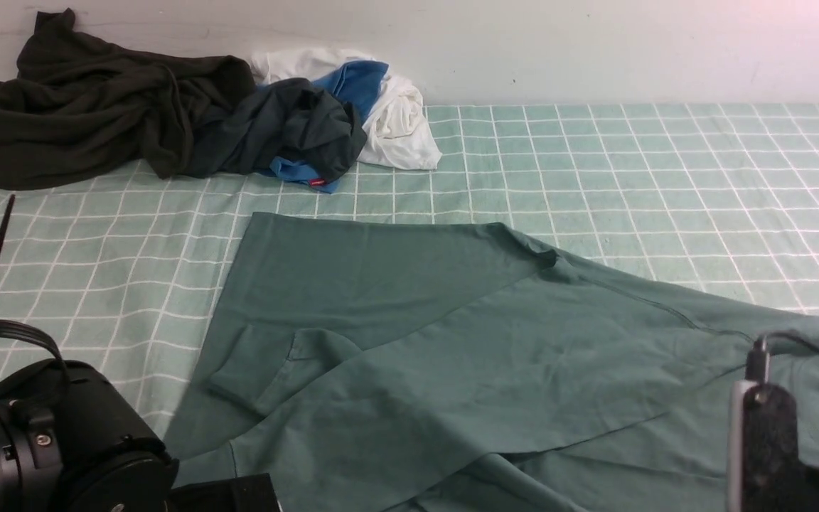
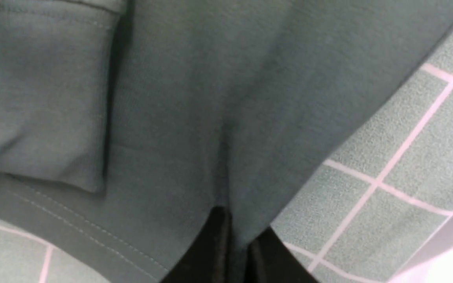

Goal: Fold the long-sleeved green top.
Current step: Use both arms simultaneously to clamp the lower edge of the clothing fabric

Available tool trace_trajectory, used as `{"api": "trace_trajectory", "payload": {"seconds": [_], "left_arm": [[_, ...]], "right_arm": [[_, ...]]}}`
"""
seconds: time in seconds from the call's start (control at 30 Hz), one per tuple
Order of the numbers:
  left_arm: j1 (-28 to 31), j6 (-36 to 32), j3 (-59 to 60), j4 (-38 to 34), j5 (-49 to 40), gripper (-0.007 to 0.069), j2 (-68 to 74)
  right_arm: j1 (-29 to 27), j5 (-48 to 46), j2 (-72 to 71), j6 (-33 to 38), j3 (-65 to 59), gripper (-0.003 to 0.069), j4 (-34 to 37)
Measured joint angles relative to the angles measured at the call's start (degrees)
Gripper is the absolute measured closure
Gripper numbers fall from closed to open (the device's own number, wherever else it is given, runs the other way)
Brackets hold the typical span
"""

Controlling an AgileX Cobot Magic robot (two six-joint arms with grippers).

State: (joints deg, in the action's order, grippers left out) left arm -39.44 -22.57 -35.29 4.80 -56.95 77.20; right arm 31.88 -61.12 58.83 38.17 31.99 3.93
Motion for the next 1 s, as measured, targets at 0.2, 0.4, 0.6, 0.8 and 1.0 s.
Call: {"api": "trace_trajectory", "payload": {"seconds": [0.2, 0.4, 0.6, 0.8, 1.0], "left_arm": [[0.0, 0.0, 0.0, -0.2, 0.1, 0.0618, 0.0], [0.0, 0.0, 0.3, -0.7, 0.4, 0.0618, 0.0], [0.0, 0.0, 0.3, -0.7, 0.6, 0.0618, 0.0], [0.0, 0.0, 0.4, -0.7, 1.3, 0.0618, 0.0], [0.0, 0.0, 0.4, -0.7, 1.4, 0.0618, 0.0]], "right_arm": [[0.0, 9.3, 3.5, 0.4, -7.1, 0.0111, -6.0], [0.0, 14.6, 6.6, 0.8, -7.9, 0.0155, -8.4], [0.0, 15.4, 10.4, 1.0, -8.2, 0.0267, -9.8], [0.0, 16.8, 12.0, 2.1, -8.2, 0.0447, -10.0], [0.0, 16.7, 12.1, 2.3, -8.0, 0.0634, -10.5]]}}
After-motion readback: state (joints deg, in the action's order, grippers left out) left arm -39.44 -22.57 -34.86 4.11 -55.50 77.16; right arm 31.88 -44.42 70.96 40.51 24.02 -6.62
